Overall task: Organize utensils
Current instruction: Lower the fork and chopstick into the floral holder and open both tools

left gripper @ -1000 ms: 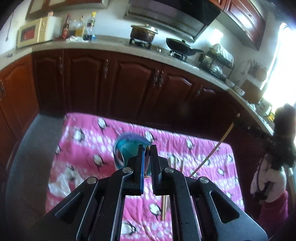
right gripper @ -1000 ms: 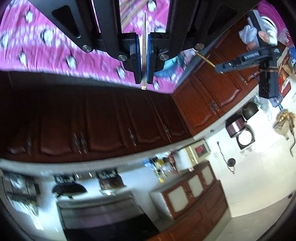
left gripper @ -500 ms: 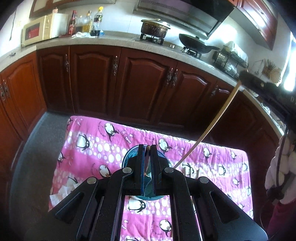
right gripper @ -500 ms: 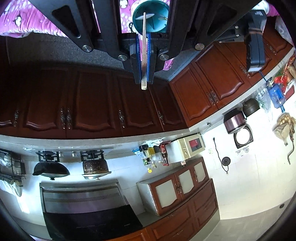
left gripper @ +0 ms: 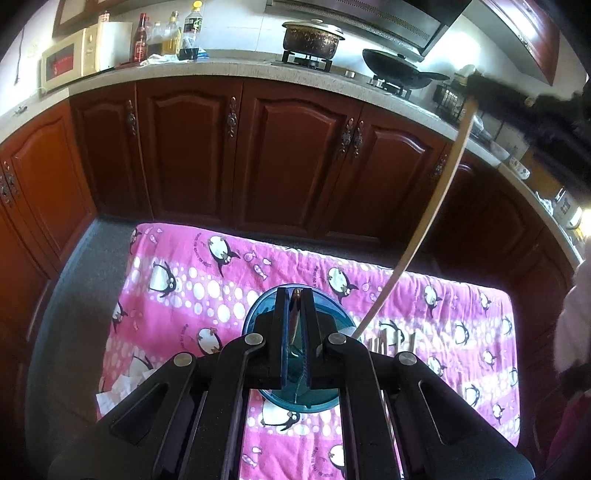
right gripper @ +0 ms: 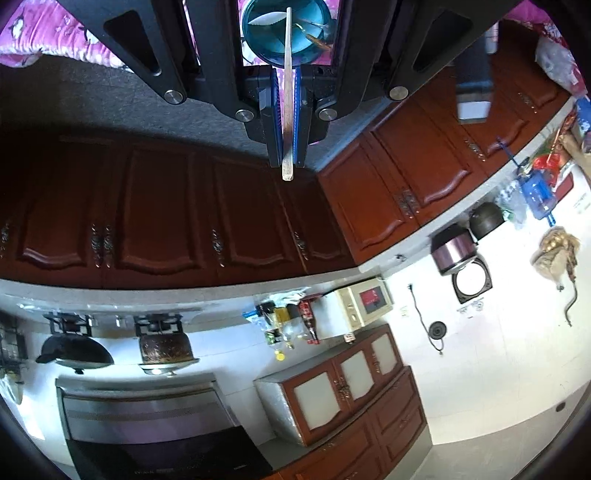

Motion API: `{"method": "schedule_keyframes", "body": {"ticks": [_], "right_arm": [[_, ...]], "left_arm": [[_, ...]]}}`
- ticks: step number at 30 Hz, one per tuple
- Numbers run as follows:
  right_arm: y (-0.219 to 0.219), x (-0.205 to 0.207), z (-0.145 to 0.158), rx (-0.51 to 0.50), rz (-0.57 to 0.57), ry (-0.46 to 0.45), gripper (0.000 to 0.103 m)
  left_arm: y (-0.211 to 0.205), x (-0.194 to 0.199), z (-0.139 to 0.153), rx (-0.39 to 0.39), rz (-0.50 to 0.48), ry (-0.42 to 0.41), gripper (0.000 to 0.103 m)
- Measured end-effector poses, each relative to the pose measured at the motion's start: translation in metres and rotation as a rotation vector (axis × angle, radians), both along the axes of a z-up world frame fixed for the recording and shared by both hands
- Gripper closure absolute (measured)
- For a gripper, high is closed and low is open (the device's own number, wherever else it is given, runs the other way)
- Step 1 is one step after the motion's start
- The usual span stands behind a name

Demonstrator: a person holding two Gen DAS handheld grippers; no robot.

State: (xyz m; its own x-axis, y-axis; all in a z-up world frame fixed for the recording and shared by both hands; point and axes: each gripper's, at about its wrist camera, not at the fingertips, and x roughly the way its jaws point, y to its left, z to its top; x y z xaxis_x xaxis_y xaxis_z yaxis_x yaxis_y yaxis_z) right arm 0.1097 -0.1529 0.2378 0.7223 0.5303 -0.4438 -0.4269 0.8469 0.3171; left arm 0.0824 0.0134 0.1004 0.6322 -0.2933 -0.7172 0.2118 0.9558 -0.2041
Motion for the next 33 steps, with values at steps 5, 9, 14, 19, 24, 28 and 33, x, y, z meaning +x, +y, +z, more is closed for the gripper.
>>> {"method": "schedule_keyframes", "body": {"ticks": [5,9,14,19,24,28,33], "right_arm": [[0.005,0.002,0.010,-0.040,-0.020,-0.049,0.098],[0.008,0.012,-0.005,-0.036,-0.034,-0.032,0.098],[0.019,0.019,-0.040,-0.084,-0.046,0.007,0.098],[0.021,0.030,-0.079,-0.080,-0.035,0.091,0.098],[0.022,0.036,-0.111,-0.076,-0.017,0.172,0.098],[0.019,0.037,-0.119,-0.070,-0.009,0.192,0.098],[0.011,0.040,-0.125,-0.038,-0.011,0.238,0.090]], "left_arm": [[0.000,0.004,-0.009,0.009,0.010,0.021,0.099],[-0.003,0.007,-0.017,0.017,0.007,0.038,0.099],[-0.006,0.011,-0.029,0.038,0.013,0.064,0.099],[-0.010,0.014,-0.041,0.058,0.012,0.087,0.099],[-0.016,0.016,-0.052,0.088,0.005,0.110,0.099],[-0.020,0.017,-0.055,0.114,0.004,0.108,0.099],[-0.022,0.018,-0.056,0.115,0.004,0.113,0.099]]}}
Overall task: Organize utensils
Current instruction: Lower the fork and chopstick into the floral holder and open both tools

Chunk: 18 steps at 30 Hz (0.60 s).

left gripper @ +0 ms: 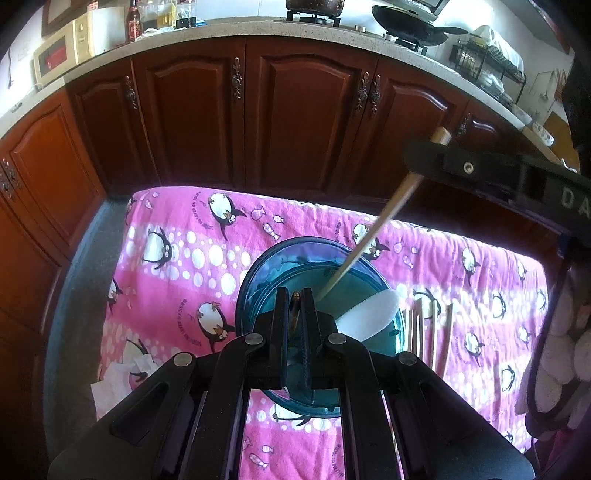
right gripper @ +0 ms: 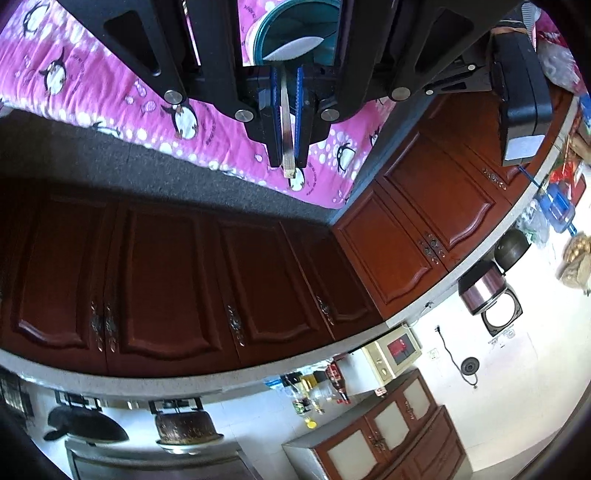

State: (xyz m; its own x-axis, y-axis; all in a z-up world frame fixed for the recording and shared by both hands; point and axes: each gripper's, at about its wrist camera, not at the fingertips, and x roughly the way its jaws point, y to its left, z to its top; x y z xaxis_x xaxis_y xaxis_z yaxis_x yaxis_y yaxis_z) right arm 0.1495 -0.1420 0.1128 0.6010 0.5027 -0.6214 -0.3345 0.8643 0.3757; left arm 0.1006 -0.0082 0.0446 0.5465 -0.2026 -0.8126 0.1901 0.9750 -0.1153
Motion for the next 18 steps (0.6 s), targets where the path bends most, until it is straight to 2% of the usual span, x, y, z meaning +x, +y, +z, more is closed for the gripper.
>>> {"method": "schedule_keyframes", "body": {"ticks": [2,7,18], "right_arm": [[-0.005,-0.003,-0.003,0.013,-0.004,0.006,0.071],[-0.014,-0.010,-0.004,0.030,-0.009,0.024,0.071],[-0.045,-0.028,0.003,0.107,-0.057,0.038,0.070]], "left_arm": [[0.001,0.000,0.000,-0.007,0.002,0.006,0.099],[0.005,0.000,0.000,-0.032,0.015,0.021,0.099],[0.008,-0.007,0.006,-0.034,0.024,0.017,0.098]]}}
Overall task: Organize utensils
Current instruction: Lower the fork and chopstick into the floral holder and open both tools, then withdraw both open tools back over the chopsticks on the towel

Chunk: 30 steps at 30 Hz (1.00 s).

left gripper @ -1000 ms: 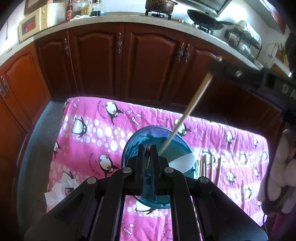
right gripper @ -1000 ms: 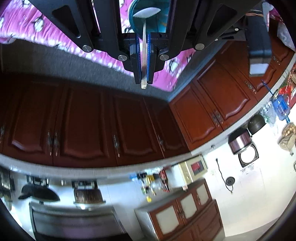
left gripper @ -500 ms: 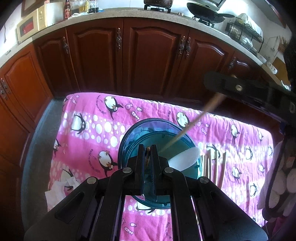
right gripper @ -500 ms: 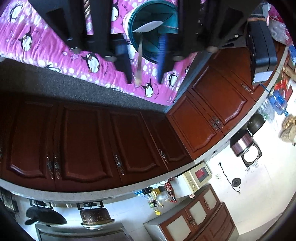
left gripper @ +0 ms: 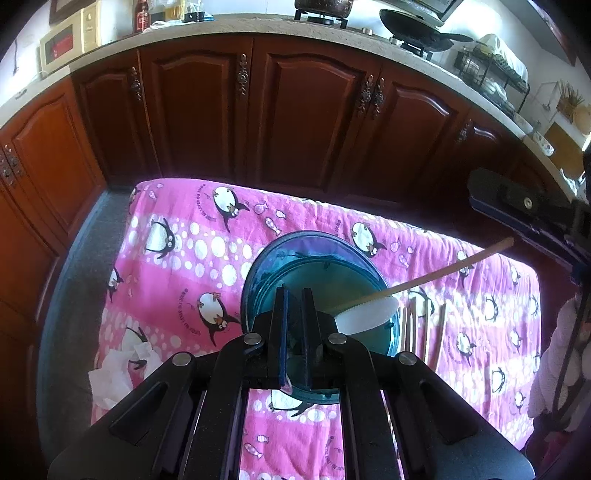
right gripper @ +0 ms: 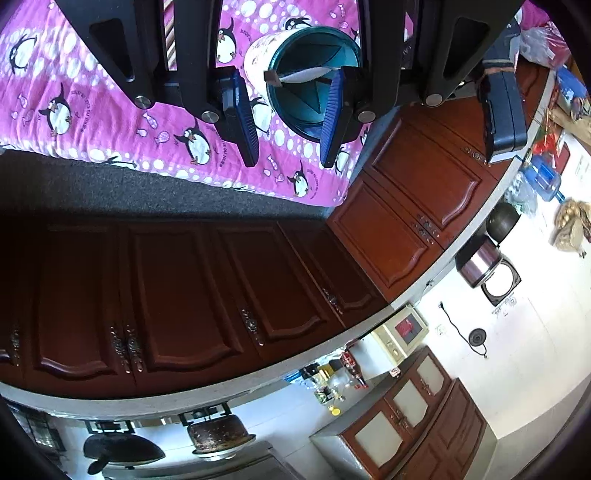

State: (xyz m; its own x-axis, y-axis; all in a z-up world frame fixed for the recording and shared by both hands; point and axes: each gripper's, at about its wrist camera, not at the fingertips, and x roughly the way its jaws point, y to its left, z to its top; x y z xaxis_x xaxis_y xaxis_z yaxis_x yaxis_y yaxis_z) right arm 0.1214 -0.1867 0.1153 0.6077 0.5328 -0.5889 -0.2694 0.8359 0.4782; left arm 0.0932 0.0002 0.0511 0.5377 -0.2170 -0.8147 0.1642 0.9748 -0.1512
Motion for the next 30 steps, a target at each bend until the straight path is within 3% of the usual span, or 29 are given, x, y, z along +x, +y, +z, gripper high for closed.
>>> {"method": "schedule_keyframes", "body": {"ticks": [9,14,17,24,30], "right_arm": [[-0.024,-0.026,0.008,0.017,-0.037,-0.011,0.070],[-0.043,-0.052,0.013,0.013,-0.063,-0.018,0.064],[-0.053,-0.069,0.007,-0.019,-0.078,-0.004,0.064],[-0.079,-0.105,-0.037,-0.104,-0.135,0.104,0.064],[-0.092,-0.103,-0.107,-0.149,-0.190,0.260,0.075]], "left_arm": [[0.005,-0.016,0.019,-0.012,0.002,-0.023,0.092],[-0.003,-0.039,0.038,-0.004,-0.027,-0.076,0.073],[-0.012,-0.056,0.045,0.015,-0.051,-0.112,0.071],[-0.044,-0.096,0.036,0.016,-0.151,-0.129,0.070],[-0.072,-0.113,-0.013,0.029,-0.196,-0.052,0.070]]}}
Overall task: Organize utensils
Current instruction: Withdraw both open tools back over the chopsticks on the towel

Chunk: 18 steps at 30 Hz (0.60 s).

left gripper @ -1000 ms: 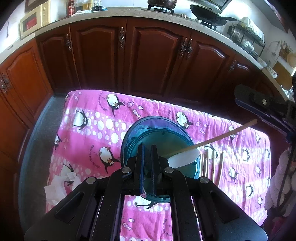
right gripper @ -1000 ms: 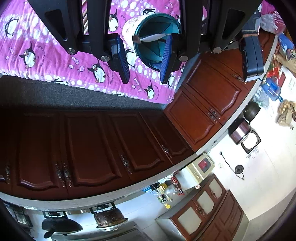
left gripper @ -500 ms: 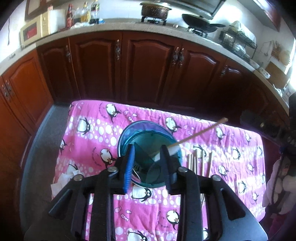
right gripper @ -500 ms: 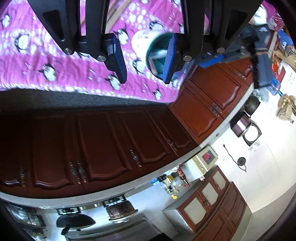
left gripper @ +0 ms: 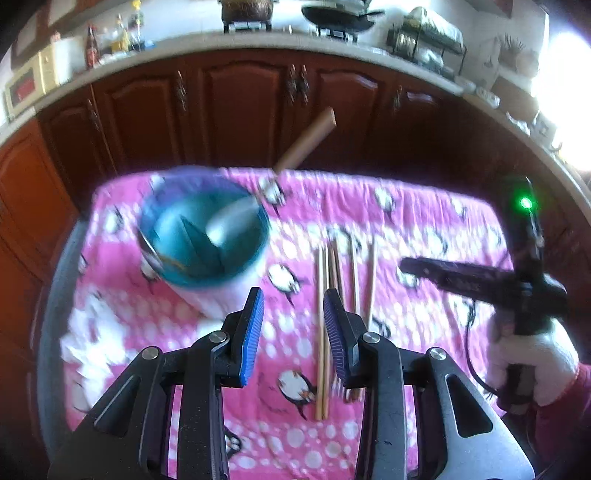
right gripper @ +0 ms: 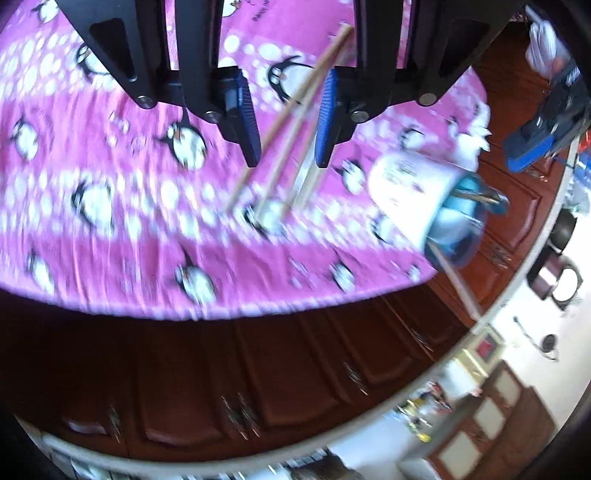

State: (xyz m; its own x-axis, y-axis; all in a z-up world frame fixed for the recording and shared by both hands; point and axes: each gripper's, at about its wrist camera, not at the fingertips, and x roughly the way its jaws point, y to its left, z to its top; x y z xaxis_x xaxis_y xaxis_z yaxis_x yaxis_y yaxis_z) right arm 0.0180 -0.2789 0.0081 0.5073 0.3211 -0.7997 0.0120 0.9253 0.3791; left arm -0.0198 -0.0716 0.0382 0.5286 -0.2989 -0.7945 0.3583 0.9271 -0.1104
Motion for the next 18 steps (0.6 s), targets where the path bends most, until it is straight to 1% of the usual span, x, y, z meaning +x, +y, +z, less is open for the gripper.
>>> {"method": "schedule_keyframes", "body": {"ticks": [3,6,10,12,13,14,15,16,17,18], "right_arm": [[-0.002,0.007,-0.024,-0.003,-0.027,0.038,0.076],[-0.002,0.022,-0.040,-0.001,-0.052,0.070,0.076],[0.003,0.037,-0.057,-0.017,-0.060,0.102,0.076],[0.005,0.044,-0.065,-0.051,-0.062,0.116,0.076],[0.007,0.047,-0.068,-0.056,-0.063,0.121,0.077],[0.008,0.049,-0.072,-0.054,-0.064,0.124,0.081],[0.008,0.049,-0.073,-0.060,-0.066,0.111,0.083],[0.010,0.050,-0.074,-0.072,-0.061,0.103,0.088],[0.011,0.051,-0.074,-0.081,-0.049,0.097,0.088],[0.011,0.052,-0.075,-0.089,-0.038,0.091,0.088]], "left_arm": [[-0.007,0.000,-0.027,0.021,0.010,0.028,0.070],[-0.012,0.006,-0.060,0.030,0.019,0.103,0.070],[-0.023,0.015,-0.088,0.051,0.019,0.142,0.070],[-0.027,0.023,-0.101,0.058,0.030,0.161,0.071],[-0.030,0.028,-0.108,0.057,0.035,0.178,0.071],[-0.032,0.031,-0.112,0.054,0.036,0.189,0.072],[-0.034,0.033,-0.116,0.053,0.035,0.199,0.073],[-0.037,0.035,-0.122,0.057,0.033,0.210,0.077],[-0.040,0.038,-0.128,0.065,0.034,0.223,0.083],[-0.041,0.040,-0.131,0.070,0.042,0.226,0.084]]}}
